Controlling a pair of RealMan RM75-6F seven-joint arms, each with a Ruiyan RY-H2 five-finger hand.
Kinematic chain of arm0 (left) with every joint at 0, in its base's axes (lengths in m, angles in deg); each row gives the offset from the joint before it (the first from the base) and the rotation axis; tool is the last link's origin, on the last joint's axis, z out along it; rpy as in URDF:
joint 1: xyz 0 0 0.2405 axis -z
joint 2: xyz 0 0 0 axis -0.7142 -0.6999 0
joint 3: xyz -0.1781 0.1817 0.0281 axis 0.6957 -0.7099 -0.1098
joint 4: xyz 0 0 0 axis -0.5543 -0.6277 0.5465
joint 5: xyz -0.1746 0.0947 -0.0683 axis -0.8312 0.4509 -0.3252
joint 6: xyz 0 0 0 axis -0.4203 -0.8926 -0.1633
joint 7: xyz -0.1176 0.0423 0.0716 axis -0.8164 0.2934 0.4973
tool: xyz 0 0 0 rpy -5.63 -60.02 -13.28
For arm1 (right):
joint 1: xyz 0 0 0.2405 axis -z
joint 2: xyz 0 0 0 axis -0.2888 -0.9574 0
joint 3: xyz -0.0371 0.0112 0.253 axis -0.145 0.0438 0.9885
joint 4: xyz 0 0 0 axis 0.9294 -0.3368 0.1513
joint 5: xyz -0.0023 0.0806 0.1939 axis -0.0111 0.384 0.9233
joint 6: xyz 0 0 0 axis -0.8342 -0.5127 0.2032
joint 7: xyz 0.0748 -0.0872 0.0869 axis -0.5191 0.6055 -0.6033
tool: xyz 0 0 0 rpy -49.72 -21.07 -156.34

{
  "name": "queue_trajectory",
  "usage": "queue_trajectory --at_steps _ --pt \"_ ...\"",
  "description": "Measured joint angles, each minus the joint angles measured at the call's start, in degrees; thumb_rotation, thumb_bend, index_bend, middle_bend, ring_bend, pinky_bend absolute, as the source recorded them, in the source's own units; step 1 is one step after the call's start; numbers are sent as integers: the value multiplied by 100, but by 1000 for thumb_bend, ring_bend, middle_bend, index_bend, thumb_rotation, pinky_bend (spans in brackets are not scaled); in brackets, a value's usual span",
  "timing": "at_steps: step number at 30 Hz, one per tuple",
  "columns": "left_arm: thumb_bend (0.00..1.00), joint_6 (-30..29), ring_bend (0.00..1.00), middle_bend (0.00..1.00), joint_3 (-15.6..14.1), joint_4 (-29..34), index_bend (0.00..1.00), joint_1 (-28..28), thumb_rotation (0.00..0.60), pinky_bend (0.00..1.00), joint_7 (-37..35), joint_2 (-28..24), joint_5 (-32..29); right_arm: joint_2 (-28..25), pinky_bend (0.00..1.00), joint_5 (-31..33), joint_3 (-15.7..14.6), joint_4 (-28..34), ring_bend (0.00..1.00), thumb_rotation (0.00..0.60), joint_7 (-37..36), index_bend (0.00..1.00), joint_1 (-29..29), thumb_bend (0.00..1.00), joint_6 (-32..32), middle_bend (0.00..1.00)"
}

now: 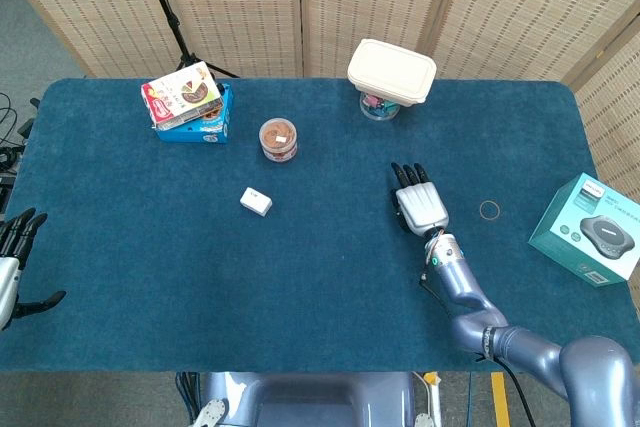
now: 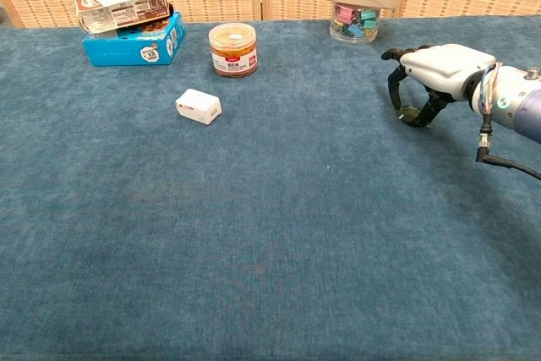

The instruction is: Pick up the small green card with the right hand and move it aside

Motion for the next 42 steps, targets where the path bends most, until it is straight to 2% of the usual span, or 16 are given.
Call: queue_trajectory --at_steps 34,42 --pt "0 -8 0 0 3 -10 0 -3 600 0 -18 -1 2 71 0 78 3 -101 0 600 55 581 -24 484 -109 0" --pt "0 -10 0 0 3 -11 0 -4 600 0 -16 2 0 99 0 102 9 -154 0 600 67 604 -20 562 -112 0"
